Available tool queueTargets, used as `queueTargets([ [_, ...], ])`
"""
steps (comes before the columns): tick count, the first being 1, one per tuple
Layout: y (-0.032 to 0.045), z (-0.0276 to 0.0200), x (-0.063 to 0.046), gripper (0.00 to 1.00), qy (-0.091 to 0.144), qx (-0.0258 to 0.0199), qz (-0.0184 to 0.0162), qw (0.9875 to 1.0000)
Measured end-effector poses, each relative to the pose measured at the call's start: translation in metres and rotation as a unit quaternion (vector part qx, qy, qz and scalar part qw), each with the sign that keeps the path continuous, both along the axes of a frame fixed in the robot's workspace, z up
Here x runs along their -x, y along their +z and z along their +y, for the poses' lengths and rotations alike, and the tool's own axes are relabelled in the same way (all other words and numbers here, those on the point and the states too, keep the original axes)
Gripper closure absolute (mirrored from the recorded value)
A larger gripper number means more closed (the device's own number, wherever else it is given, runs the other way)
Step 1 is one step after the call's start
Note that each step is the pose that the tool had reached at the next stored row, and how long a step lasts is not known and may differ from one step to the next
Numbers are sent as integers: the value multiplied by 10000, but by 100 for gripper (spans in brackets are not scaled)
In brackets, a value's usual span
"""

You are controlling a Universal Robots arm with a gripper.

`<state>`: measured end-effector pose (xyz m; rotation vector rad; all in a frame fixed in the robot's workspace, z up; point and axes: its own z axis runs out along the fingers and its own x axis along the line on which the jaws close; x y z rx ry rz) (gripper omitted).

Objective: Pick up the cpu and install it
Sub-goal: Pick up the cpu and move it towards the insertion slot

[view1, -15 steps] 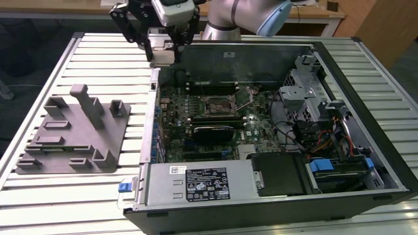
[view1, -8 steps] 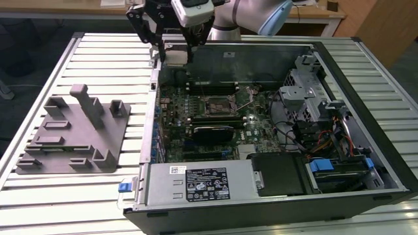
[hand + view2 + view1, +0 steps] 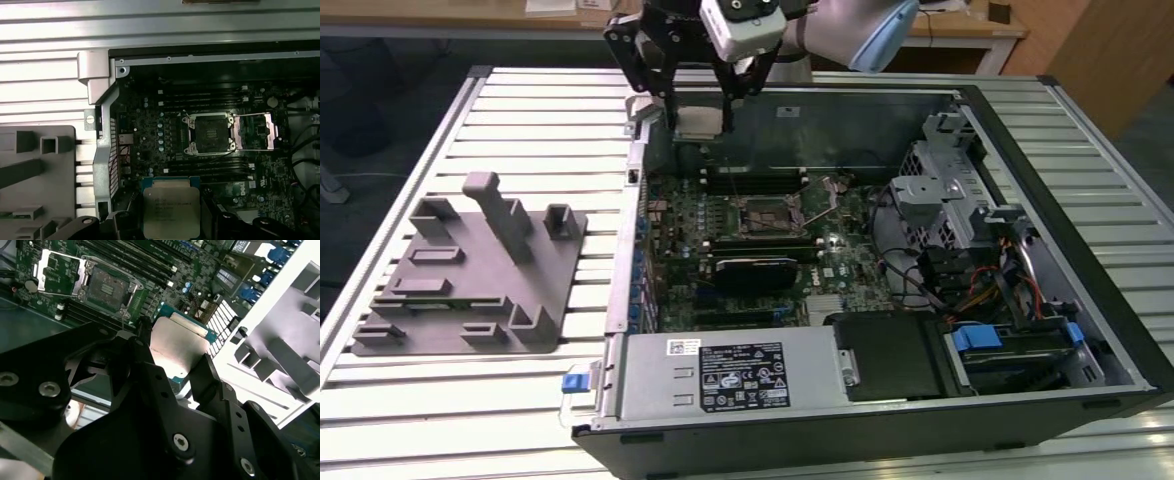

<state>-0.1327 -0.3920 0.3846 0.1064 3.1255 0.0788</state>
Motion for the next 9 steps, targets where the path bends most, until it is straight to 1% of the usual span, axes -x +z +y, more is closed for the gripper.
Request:
queueTargets([
  [9,-136,8,-134,45,0,0,3,10000],
])
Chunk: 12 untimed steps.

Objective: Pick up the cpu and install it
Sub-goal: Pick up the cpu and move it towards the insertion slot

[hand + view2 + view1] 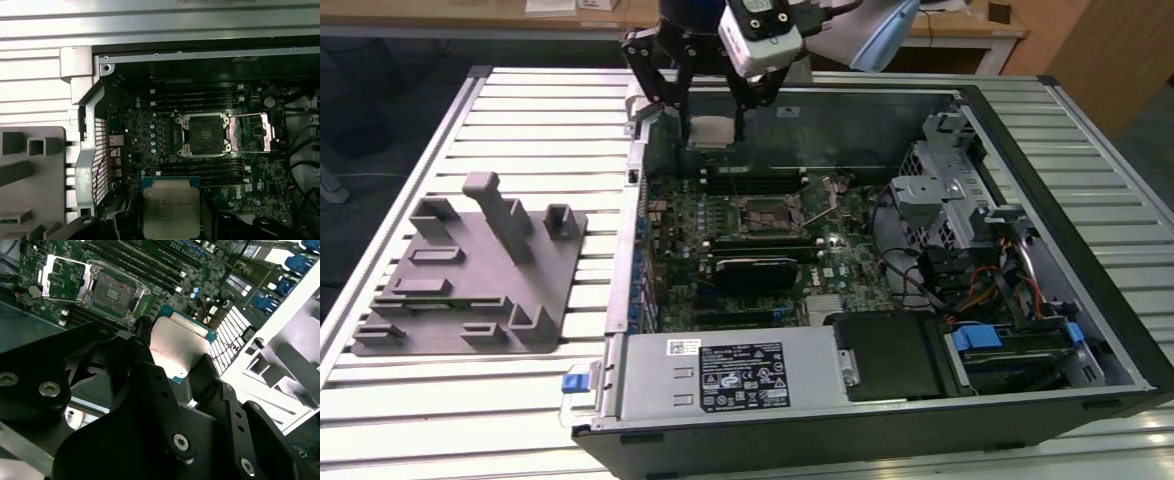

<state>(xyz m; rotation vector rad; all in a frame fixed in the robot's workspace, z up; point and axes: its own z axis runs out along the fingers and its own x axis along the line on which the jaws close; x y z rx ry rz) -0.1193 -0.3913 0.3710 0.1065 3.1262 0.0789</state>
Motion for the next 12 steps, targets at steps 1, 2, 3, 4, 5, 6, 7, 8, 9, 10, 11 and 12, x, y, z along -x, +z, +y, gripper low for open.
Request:
queueTargets([
  [1,-17,1,-15,45,0,0,0,10000],
  [2,-34,1,-30,45,0,0,1,10000],
  [3,-52,2,-46,45,1,0,1,10000],
  [4,-70,2,-60,45,0,1,1,10000],
  [5,-88,3,-75,45,0,1,2,10000],
  [6,-105,4,-90,45,0,1,2,10000],
  [7,-124,4,-106,45,0,1,2,10000],
  [8,-143,4,-122,45,0,0,2,10000],
  [9,-161,5,-138,45,0,1,2,10000],
  [10,-179,5,-153,45,0,1,2,10000],
  [11,-197,5,-168,45,0,0,2,10000],
  [12,-216,6,-183,45,0,0,2,10000],
])
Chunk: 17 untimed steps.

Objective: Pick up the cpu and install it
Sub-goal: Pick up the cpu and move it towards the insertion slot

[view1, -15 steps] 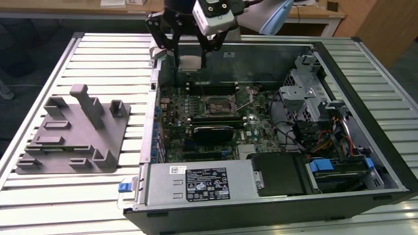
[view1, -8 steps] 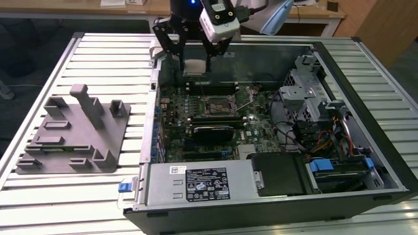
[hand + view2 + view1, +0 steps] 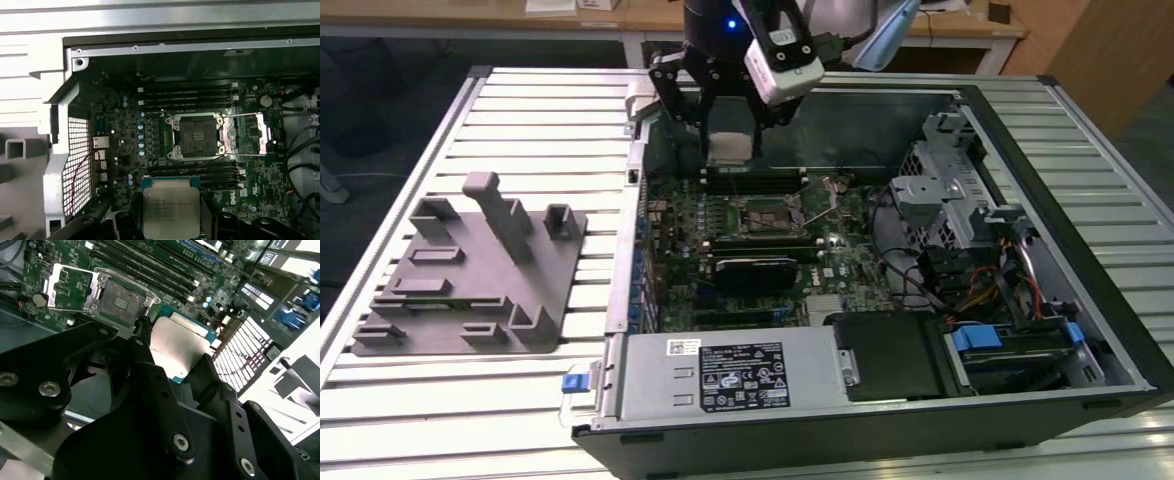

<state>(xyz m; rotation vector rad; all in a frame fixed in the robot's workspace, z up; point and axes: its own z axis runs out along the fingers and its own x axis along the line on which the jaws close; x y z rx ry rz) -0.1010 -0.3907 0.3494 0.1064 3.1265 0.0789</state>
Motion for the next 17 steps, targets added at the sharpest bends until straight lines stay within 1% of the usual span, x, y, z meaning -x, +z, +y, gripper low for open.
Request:
queueTargets([
  [17,-309,11,-219,45,0,0,1,10000],
])
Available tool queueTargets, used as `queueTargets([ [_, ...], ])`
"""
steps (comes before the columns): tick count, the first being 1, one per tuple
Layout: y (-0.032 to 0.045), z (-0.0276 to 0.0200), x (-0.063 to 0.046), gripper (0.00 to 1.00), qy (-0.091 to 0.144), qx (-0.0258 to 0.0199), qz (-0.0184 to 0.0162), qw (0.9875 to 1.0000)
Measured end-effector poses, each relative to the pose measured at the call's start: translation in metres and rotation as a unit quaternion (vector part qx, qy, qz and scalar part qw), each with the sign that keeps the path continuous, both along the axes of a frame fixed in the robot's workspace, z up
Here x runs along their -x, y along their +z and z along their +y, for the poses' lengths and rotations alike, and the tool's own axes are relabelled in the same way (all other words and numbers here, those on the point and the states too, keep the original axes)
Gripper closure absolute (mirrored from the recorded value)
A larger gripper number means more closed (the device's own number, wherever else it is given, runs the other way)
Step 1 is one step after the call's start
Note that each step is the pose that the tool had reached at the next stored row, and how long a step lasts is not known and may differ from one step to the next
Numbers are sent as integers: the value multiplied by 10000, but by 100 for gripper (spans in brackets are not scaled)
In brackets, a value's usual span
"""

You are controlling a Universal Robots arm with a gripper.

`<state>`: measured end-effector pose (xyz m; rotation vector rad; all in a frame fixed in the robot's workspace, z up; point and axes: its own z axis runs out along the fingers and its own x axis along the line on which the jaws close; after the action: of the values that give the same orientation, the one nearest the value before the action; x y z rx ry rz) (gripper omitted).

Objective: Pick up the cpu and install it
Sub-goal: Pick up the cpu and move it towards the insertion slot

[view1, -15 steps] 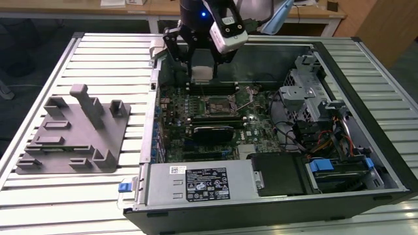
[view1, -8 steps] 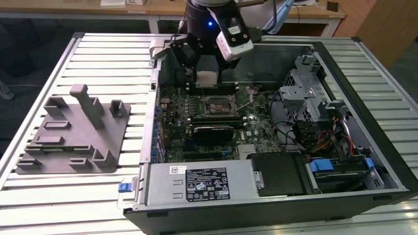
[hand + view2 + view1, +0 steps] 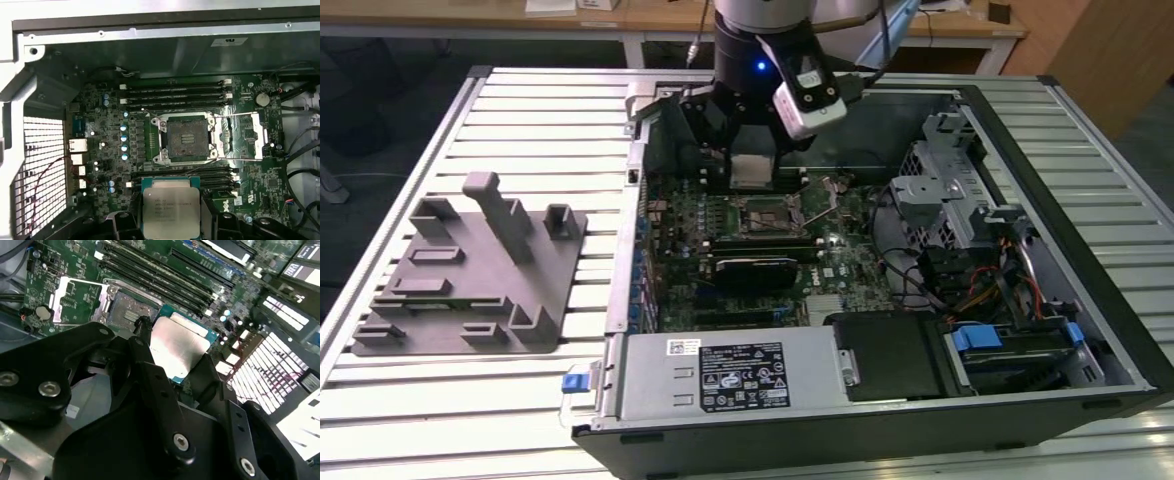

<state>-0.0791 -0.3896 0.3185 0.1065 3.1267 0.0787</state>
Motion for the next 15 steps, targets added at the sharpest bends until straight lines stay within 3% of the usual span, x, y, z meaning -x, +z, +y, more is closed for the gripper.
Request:
queueTargets([
  [15,-273,96,-278,45,0,0,28,10000],
])
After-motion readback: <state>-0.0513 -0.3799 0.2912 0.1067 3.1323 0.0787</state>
